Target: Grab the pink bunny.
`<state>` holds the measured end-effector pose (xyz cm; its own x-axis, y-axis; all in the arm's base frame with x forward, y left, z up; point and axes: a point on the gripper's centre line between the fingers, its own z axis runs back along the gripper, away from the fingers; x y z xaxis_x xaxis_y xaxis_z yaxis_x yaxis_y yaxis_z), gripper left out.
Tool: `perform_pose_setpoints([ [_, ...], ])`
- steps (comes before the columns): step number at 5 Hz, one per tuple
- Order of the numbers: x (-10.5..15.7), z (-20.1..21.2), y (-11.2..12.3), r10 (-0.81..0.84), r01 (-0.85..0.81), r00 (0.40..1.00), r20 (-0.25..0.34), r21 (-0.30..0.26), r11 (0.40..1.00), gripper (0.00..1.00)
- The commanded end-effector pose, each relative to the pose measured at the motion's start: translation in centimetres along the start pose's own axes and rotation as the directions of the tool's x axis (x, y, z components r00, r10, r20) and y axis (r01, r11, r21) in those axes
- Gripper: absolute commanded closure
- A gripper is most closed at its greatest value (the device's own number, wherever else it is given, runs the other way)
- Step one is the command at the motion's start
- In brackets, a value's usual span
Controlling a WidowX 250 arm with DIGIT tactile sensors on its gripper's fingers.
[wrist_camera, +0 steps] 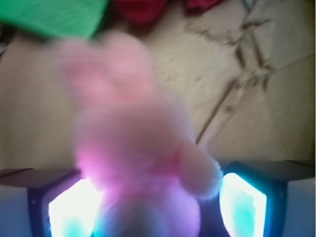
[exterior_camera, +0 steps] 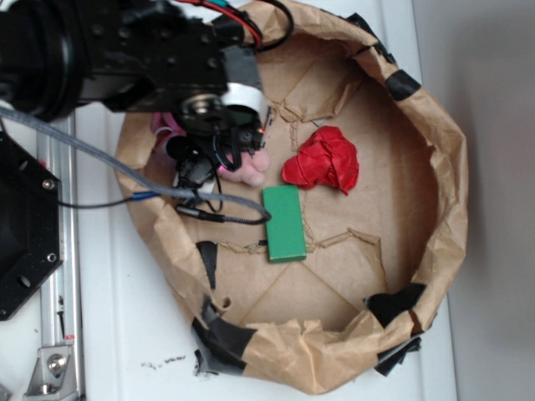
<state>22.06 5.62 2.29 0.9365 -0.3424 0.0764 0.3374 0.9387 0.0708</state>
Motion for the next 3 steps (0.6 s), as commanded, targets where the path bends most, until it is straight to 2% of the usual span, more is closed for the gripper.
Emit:
perform_pose_setpoints([
  [1, 1.0, 0.8, 1.4, -0.051, 0.05, 0.999, 0.015, 0.067, 0.996, 1.0],
  [2, 2.0, 5.8, 1.3, -0.054, 0.057, 0.998, -0.023, 0.114, 0.992, 1.0],
  [3, 3.7, 11.0, -0.8, 0.113, -0.116, 0.993, 0.046, 0.062, 0.991, 1.0],
])
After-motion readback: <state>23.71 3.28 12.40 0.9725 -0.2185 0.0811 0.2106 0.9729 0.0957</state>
